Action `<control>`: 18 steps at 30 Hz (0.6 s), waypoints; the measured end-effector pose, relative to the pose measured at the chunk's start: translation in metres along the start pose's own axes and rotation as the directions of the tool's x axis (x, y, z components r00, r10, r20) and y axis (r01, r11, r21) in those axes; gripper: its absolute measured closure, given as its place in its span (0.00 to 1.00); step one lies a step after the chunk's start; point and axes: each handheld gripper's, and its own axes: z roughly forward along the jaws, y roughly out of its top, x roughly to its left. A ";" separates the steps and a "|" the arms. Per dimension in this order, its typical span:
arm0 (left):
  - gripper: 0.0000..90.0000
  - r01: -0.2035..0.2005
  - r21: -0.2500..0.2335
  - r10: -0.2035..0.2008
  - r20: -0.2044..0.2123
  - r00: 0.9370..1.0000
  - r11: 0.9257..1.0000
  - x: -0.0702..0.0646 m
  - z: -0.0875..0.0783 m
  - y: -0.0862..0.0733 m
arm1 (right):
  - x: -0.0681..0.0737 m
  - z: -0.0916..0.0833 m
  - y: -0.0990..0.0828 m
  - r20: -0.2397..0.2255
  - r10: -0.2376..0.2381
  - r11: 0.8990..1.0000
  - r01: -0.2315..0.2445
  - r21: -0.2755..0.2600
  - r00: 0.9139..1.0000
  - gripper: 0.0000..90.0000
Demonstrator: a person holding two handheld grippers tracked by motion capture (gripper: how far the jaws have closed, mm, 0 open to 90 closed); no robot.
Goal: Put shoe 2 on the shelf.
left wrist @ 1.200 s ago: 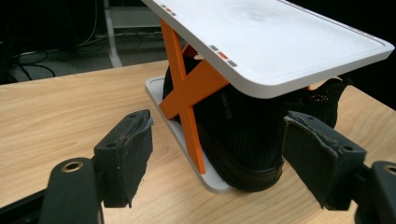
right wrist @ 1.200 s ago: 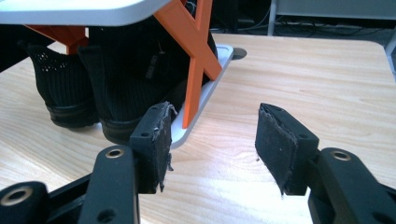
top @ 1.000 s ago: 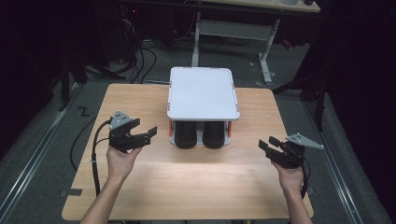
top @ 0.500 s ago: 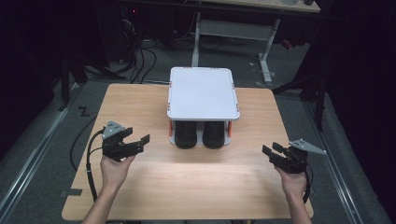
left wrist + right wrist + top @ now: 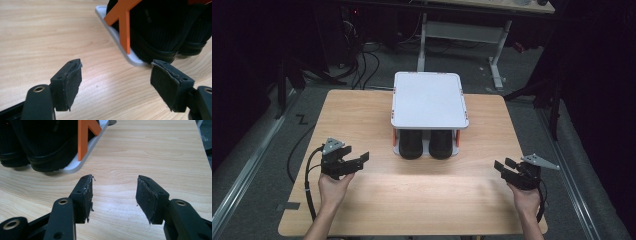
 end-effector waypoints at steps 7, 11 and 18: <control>0.29 0.007 0.018 -0.006 -0.036 0.999 1.000 0.012 0.002 -0.007 | -0.003 0.006 -0.006 0.020 -0.001 1.000 0.001 0.022 1.000 0.53; 0.29 0.010 0.015 -0.009 -0.055 0.998 1.000 0.018 0.003 -0.009 | -0.003 0.010 -0.009 0.031 -0.011 0.999 0.010 0.043 0.999 0.53; 0.30 0.007 0.011 -0.005 -0.095 0.995 1.000 0.028 0.008 -0.016 | -0.005 0.018 -0.011 0.047 -0.023 0.998 0.020 0.062 0.999 0.53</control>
